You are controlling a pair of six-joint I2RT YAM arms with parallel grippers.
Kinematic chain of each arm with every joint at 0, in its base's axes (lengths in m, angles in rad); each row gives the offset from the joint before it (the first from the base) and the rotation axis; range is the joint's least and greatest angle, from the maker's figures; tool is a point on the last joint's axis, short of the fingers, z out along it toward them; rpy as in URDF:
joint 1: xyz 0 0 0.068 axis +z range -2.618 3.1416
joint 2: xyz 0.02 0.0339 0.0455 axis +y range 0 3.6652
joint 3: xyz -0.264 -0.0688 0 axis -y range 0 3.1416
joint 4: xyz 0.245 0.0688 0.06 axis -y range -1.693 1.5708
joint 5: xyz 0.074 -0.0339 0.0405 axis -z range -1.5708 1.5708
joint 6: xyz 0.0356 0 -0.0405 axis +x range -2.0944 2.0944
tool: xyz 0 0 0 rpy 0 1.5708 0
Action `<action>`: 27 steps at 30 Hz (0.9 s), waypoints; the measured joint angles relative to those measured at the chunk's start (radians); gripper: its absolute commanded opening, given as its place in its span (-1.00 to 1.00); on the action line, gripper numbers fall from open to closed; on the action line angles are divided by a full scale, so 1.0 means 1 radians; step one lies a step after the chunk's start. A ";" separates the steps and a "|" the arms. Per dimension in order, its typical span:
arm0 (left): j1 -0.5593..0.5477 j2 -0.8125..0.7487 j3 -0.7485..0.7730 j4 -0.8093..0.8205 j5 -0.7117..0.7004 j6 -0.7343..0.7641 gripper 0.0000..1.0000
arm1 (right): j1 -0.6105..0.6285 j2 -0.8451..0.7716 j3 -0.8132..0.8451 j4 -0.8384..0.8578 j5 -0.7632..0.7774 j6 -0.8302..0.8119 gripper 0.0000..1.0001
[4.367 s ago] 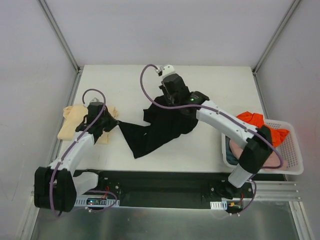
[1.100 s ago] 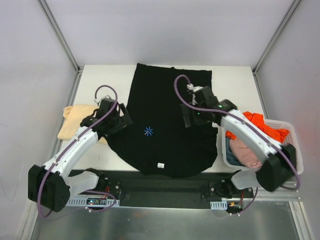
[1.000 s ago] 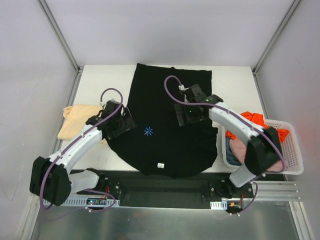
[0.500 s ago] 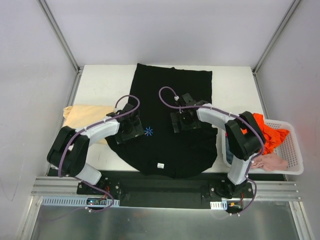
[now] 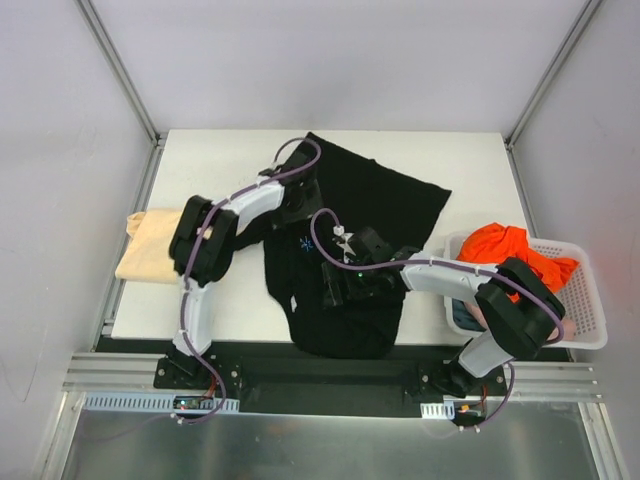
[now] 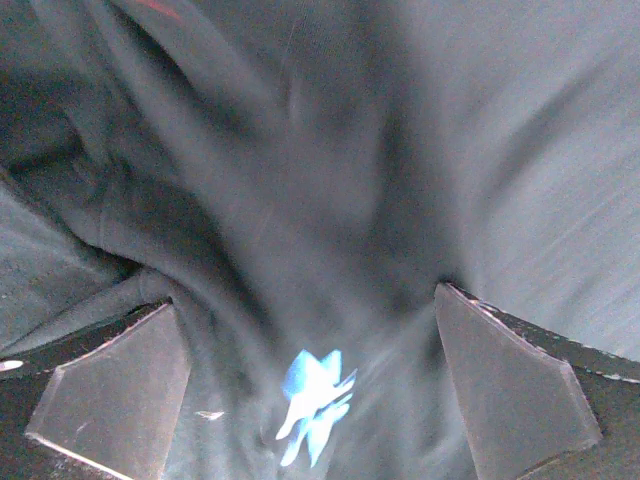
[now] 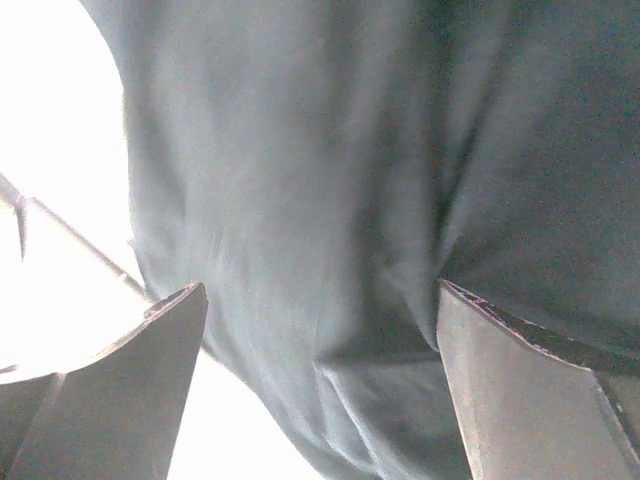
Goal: Fold and stack the t-shirts
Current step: Flatten out the tshirt
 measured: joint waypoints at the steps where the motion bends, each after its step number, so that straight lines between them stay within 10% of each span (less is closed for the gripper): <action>1: 0.001 0.051 0.078 0.000 0.010 0.014 0.98 | 0.029 0.000 0.000 0.006 -0.009 0.012 0.93; 6: 0.024 0.381 0.609 -0.008 0.182 0.066 0.99 | 0.086 0.014 0.016 0.102 -0.071 0.066 0.93; 11: 0.048 0.423 0.687 -0.009 0.238 0.127 0.99 | 0.099 0.023 0.086 0.101 -0.068 0.060 0.93; 27: 0.022 -0.546 -0.258 0.028 0.115 0.176 0.99 | -0.102 -0.081 0.125 -0.143 0.248 -0.030 0.93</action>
